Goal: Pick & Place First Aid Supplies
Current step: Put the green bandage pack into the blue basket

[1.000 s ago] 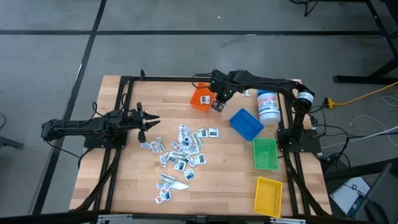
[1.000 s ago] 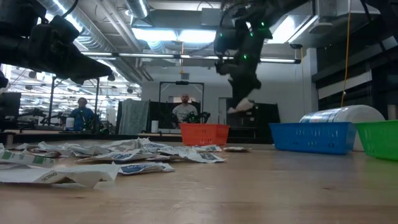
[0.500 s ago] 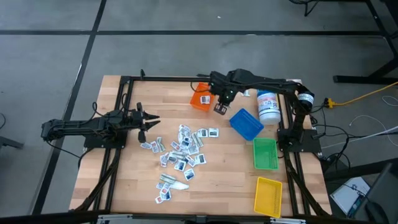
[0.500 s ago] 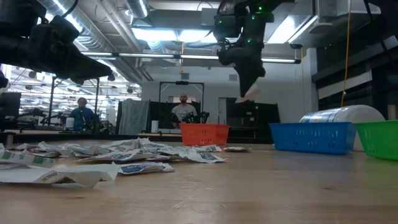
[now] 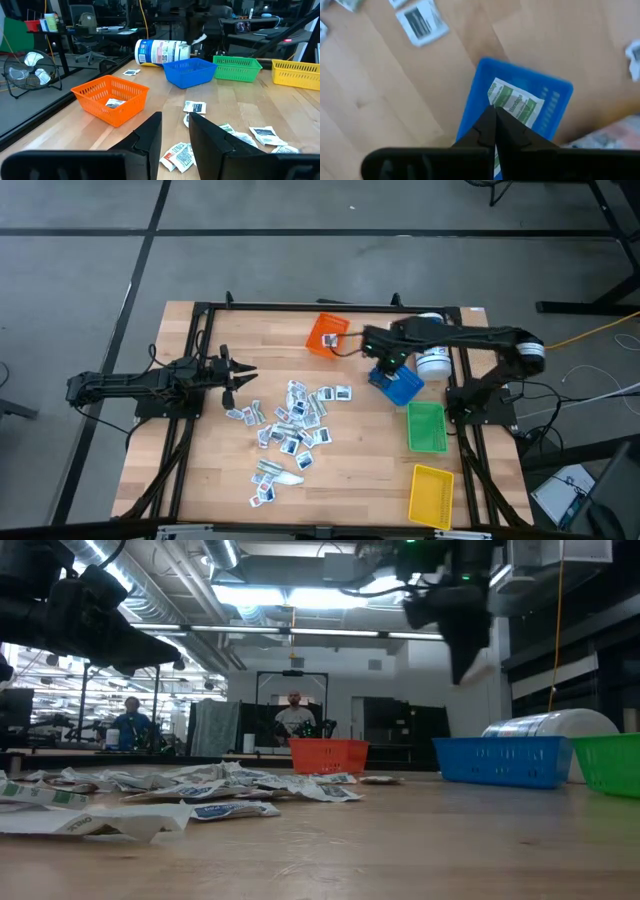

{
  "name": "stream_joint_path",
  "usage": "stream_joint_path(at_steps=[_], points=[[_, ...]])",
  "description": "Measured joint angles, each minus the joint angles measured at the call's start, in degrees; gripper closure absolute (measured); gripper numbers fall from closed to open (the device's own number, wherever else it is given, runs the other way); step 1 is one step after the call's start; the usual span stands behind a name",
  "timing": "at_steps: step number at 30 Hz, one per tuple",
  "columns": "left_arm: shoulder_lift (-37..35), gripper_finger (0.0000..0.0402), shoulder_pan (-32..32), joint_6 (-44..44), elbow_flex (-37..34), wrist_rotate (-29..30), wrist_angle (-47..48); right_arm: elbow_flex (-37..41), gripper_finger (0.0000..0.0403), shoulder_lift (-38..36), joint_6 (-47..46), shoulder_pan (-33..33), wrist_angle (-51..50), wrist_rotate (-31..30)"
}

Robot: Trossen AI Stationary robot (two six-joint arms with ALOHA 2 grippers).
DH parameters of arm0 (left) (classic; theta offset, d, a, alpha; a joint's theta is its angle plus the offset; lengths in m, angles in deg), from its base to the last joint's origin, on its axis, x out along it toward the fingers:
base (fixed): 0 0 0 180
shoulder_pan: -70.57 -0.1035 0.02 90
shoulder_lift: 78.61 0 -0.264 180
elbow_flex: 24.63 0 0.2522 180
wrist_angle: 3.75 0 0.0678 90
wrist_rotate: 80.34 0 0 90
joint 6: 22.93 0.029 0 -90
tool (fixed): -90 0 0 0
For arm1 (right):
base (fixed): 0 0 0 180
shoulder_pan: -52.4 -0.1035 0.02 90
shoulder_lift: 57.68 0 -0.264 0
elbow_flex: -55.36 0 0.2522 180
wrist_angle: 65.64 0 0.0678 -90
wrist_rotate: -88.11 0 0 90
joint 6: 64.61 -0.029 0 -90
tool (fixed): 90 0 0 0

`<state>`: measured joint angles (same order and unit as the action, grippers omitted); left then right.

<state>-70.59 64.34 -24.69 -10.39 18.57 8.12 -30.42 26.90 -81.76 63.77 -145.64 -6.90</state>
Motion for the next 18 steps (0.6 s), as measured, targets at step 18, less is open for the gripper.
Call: stream_joint_path(at_steps=[18], points=[[0.0, 0.0310, 0.0, 0.0, 0.0, 0.0, 0.0, 22.1, 0.0393, -10.4, -3.4, -1.2, 16.2, -3.4]])
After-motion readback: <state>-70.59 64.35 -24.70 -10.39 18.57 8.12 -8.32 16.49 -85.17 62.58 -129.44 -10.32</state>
